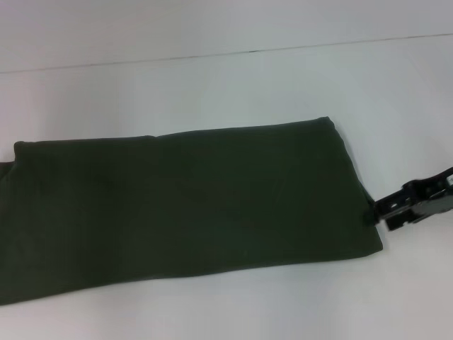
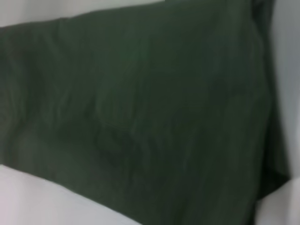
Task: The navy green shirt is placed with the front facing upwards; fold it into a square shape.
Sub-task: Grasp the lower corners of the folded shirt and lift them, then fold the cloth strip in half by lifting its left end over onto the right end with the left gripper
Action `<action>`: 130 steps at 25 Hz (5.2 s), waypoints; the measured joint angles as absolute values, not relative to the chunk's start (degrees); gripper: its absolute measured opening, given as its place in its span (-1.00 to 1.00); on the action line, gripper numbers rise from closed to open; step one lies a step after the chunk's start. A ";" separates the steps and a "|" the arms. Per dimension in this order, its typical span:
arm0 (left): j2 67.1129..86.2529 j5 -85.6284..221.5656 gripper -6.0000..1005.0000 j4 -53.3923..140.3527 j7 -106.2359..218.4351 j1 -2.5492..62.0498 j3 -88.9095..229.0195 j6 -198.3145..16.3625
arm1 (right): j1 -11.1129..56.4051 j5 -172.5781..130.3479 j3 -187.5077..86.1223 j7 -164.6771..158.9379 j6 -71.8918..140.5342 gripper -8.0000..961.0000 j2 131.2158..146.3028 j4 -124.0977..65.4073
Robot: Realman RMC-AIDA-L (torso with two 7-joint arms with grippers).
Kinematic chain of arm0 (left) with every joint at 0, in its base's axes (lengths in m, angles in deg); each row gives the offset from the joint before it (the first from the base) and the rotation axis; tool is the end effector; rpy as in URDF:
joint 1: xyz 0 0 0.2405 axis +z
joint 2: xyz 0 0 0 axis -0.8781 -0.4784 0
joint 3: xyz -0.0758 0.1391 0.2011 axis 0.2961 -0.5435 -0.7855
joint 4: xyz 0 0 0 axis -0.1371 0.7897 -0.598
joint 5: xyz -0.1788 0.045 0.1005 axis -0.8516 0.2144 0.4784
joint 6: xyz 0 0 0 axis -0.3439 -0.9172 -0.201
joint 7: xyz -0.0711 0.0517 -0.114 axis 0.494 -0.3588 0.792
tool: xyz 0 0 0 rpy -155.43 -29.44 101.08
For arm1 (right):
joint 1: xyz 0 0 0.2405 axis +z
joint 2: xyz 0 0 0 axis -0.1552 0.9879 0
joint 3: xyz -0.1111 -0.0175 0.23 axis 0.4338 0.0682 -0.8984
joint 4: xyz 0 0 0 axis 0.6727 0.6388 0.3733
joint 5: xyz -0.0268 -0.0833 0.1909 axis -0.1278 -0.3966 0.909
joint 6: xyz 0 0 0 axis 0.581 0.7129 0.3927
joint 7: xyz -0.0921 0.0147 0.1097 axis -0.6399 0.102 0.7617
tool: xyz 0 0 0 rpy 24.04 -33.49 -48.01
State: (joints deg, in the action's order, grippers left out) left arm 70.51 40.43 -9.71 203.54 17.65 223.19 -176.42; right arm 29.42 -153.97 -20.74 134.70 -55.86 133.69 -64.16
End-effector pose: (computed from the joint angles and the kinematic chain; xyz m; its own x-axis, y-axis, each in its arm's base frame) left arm -0.2952 0.3814 0.1217 0.1869 0.9666 0.1755 0.8941 -0.0934 -0.4380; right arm 0.3038 0.3359 0.0679 0.1750 -0.9843 -0.0223 -0.9800 -0.1719 -0.0998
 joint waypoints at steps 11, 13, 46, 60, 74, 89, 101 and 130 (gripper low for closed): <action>70.83 40.40 0.51 -9.21 203.39 17.53 222.83 -176.90 | 29.37 -155.00 -19.91 134.29 -53.16 0.65 136.18 -62.52; 70.84 40.40 0.51 -8.44 203.65 17.54 221.73 -177.12 | 29.36 -155.01 -19.88 134.33 -52.79 0.65 136.24 -62.35; 71.10 40.52 0.50 -8.15 204.74 20.47 220.57 -179.50 | 28.37 -155.71 -17.31 135.07 -56.40 -0.96 137.25 -66.25; 71.28 40.51 0.50 -8.15 204.75 20.31 220.36 -179.49 | 25.69 -157.41 -17.95 137.06 -56.89 -0.96 136.36 -69.85; 71.28 40.51 0.50 -8.18 204.91 20.11 220.29 -179.27 | 23.92 -157.91 -18.58 137.81 -57.45 -0.96 135.69 -71.33; 71.19 40.51 0.50 -8.20 204.91 20.05 220.32 -178.71 | 24.29 -157.93 -20.83 140.23 -59.79 -0.62 133.61 -71.64; 71.04 39.93 0.50 -8.62 204.93 19.65 220.87 -178.65 | 23.51 -146.99 -31.33 136.63 -61.50 0.29 131.72 -76.96; 71.37 37.56 0.50 1.44 206.58 21.03 222.97 -175.84 | 24.28 -135.87 -32.20 132.42 -58.09 0.31 133.09 -72.23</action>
